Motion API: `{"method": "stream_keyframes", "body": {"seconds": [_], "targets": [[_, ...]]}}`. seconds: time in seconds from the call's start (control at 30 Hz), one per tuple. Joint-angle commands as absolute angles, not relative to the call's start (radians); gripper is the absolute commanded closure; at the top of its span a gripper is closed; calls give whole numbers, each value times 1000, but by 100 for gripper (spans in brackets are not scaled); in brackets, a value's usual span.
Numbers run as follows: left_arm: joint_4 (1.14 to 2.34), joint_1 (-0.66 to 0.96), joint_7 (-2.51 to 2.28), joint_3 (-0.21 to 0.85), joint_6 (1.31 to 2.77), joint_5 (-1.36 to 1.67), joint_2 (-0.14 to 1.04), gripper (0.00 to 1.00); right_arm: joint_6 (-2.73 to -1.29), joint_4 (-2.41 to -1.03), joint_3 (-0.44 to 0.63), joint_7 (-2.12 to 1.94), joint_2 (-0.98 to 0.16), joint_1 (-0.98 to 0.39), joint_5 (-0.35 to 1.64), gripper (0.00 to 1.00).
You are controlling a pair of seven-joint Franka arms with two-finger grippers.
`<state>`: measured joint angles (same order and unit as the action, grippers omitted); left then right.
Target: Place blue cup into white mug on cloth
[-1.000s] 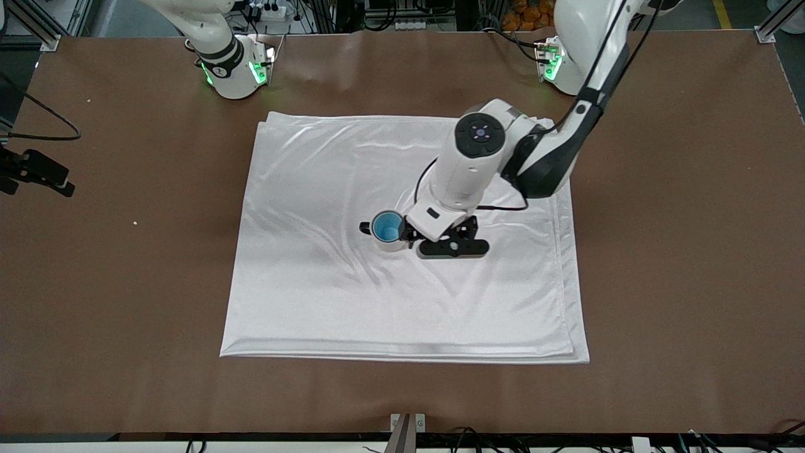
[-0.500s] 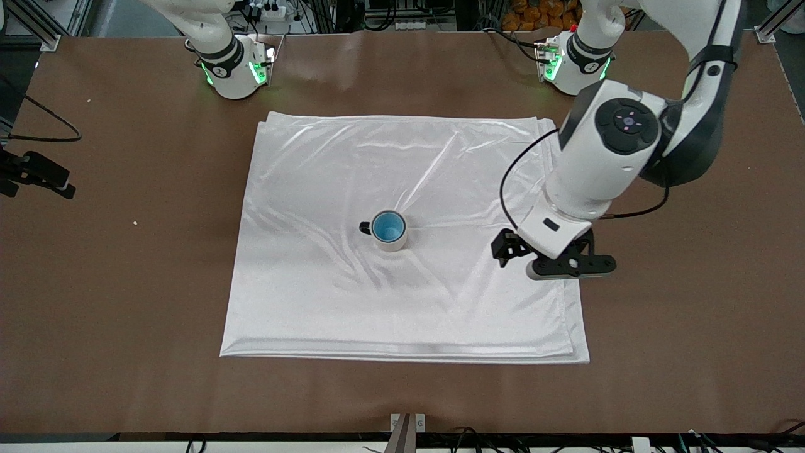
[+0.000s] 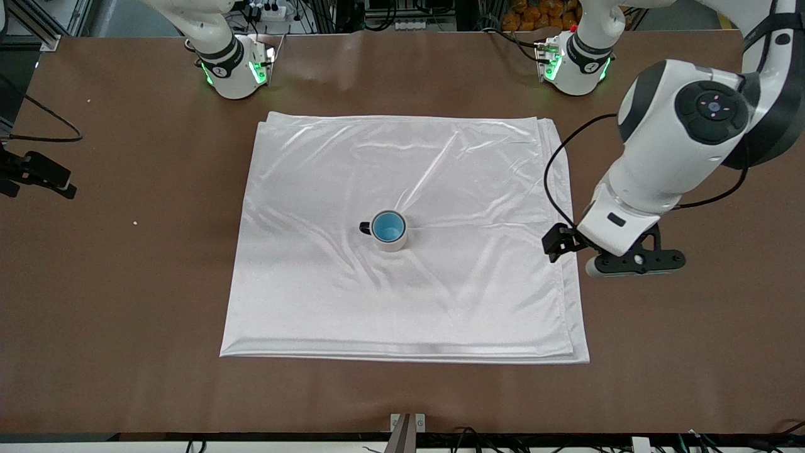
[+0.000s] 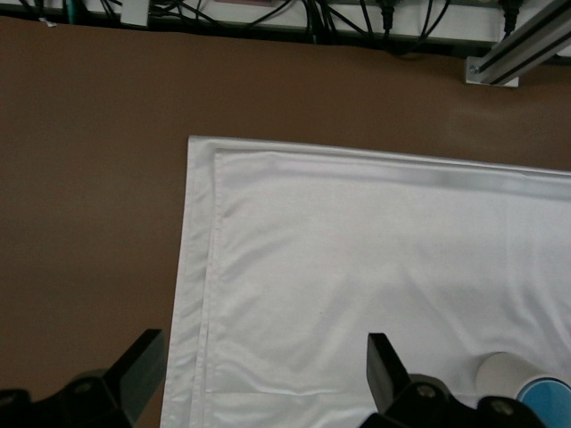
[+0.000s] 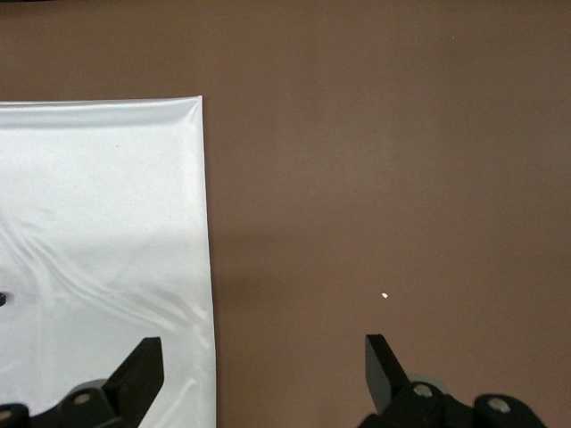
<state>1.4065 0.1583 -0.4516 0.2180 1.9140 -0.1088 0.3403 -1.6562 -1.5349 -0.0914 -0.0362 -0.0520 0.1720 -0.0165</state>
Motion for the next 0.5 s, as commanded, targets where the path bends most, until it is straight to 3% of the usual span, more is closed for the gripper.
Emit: {"method": "stream_keyframes", "body": {"seconds": [0.0, 0.47], "targets": [[1430, 92, -434, 236, 1879, -123, 299, 0, -1635, -1511, -95, -23, -66, 178, -14, 0], [1431, 49, -400, 235, 1830, -106, 258, 0, -1634, -1511, -63, -20, -64, 129, -18, 0]]}}
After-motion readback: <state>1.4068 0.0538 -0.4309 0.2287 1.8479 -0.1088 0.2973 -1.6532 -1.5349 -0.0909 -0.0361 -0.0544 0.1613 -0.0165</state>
